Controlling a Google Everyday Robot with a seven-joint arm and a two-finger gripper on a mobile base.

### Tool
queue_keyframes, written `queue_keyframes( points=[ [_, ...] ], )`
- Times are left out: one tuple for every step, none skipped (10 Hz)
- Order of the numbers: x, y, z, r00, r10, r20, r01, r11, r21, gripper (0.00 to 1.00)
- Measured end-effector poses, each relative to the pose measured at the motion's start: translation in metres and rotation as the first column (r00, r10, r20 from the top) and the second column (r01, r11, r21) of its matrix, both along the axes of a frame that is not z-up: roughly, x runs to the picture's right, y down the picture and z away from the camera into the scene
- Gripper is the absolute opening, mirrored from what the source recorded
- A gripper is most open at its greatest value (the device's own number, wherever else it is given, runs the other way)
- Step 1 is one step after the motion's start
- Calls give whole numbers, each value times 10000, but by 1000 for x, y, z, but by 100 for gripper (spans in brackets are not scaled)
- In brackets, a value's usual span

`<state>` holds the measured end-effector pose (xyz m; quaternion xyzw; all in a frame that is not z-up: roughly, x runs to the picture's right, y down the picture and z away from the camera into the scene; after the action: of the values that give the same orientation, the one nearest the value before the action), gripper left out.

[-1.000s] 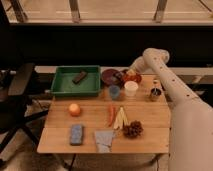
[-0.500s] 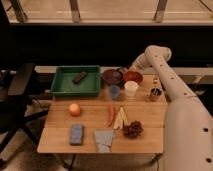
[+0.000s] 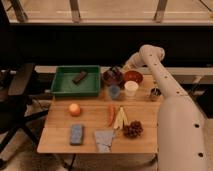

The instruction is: Wipe purple bowl with brush

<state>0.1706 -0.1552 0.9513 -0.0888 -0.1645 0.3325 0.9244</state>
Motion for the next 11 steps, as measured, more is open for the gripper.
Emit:
queue_keyframes(
  points=[
    [-3,6,-4,9999,-30,121,30,10000,-57,0],
    [-1,13,-10,9998,18,183,-15,9999,-125,0],
    [5,22,-18,9998,69,188,-65,9998,-211,0],
    [13,28,-24,9999,78,131,-74,9996,-287,0],
    [20,32,-27,10000,41,53,-39,9993,-365,0],
    [30,35,-28,9999,6,-141,-12,9991,-421,0],
    [38,36,-27,9994,-34,-338,18,9989,-472,0],
    [46,33,-25,9986,-15,-535,-10,9989,-464,0],
    [51,26,-18,9976,57,-686,-88,9989,-450,0],
    [52,18,-12,9972,99,-741,-127,9992,-373,0],
    [47,12,-10,9977,80,-680,-101,9995,-302,0]
  ],
)
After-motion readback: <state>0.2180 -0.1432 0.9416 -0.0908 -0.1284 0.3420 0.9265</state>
